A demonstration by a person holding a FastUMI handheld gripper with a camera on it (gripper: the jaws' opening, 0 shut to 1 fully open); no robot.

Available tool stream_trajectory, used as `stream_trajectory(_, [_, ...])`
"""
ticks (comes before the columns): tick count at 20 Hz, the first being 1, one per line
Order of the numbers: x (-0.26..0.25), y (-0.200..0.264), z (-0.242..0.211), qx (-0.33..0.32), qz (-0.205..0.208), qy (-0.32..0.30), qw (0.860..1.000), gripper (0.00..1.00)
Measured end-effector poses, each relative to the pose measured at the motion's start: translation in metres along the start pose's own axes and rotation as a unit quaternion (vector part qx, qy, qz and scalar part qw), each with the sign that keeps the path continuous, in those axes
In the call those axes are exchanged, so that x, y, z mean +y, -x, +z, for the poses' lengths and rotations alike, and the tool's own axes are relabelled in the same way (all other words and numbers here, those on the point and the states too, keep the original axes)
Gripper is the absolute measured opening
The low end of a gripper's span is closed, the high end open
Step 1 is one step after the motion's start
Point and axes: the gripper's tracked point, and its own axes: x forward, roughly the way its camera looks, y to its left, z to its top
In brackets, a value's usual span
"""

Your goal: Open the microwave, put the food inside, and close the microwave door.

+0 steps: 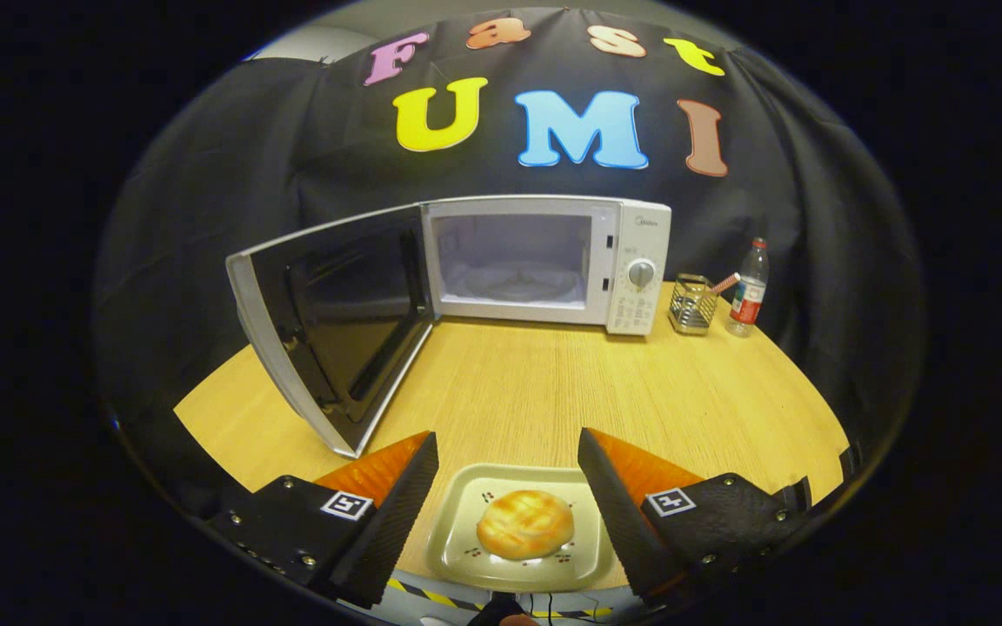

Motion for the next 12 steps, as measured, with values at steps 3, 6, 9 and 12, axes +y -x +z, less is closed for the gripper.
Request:
stream_trajectory(3, [-0.006,-0.007,-0.027,0.039,-0.006,-0.01,0.999,0.98])
stream_trajectory(6, [-0.008,-0.01,-0.048,0.077,-0.005,-0.023,0.997,0.99])
stream_trajectory(9, [-0.004,-0.015,-0.065,0.107,0.002,-0.033,0.994,0.99])
stream_trajectory(12, [-0.006,-0.013,-0.08,0.126,-0.002,-0.032,0.991,0.99])
